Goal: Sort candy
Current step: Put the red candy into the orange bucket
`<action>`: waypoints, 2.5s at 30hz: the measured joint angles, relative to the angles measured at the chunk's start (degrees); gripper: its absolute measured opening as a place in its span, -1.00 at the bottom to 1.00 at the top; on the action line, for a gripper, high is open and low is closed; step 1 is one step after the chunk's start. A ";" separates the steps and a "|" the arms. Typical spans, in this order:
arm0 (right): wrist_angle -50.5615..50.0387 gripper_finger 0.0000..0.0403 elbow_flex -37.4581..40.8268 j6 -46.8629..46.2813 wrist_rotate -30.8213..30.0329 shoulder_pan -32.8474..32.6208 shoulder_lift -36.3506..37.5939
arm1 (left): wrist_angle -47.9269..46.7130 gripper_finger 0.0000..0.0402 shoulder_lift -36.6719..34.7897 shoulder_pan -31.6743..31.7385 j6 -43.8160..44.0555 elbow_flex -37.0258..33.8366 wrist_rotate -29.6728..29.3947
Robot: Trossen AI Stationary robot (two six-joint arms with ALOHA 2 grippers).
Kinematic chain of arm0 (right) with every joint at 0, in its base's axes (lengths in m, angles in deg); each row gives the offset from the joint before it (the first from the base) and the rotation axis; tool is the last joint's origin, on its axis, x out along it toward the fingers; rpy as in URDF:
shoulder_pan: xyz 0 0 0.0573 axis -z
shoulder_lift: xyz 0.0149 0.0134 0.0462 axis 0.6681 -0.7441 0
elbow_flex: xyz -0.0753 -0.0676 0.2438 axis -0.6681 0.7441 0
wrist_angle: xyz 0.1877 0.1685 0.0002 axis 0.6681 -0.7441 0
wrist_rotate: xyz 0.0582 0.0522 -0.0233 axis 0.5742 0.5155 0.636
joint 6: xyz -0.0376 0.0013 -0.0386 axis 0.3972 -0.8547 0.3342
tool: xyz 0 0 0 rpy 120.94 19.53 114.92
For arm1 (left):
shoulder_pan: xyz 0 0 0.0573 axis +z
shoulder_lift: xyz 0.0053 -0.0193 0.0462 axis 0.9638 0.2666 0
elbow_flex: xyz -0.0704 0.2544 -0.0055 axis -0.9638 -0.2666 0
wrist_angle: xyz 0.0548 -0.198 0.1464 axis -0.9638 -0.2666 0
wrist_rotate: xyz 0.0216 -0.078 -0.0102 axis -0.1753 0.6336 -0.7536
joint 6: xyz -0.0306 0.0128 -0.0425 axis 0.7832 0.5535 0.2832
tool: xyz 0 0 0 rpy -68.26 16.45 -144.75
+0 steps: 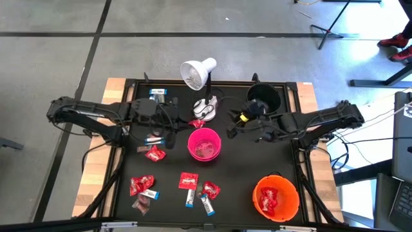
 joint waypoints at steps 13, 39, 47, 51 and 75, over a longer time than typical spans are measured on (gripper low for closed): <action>20.23 -0.64 0.05 28.08 -0.78 -6.02 -8.02 | 0.75 -0.99 1.20 -0.61 -0.45 -0.04 0.12; -16.45 -0.64 0.10 -1.02 -31.42 -25.86 -1.31 | 16.05 -0.99 9.52 -1.29 -1.49 -0.04 6.40; -30.11 -0.86 0.10 -21.57 -33.59 -26.89 -1.68 | 17.13 -0.99 9.56 -1.26 -1.51 -0.04 6.38; -21.04 -0.96 0.10 -15.23 -29.51 -26.59 -2.05 | 18.17 -0.99 9.54 -1.22 -1.53 -0.04 6.36; 26.55 -0.93 0.10 51.95 6.68 -19.13 0.02 | 19.74 -0.99 9.54 -1.29 -1.09 -0.04 7.58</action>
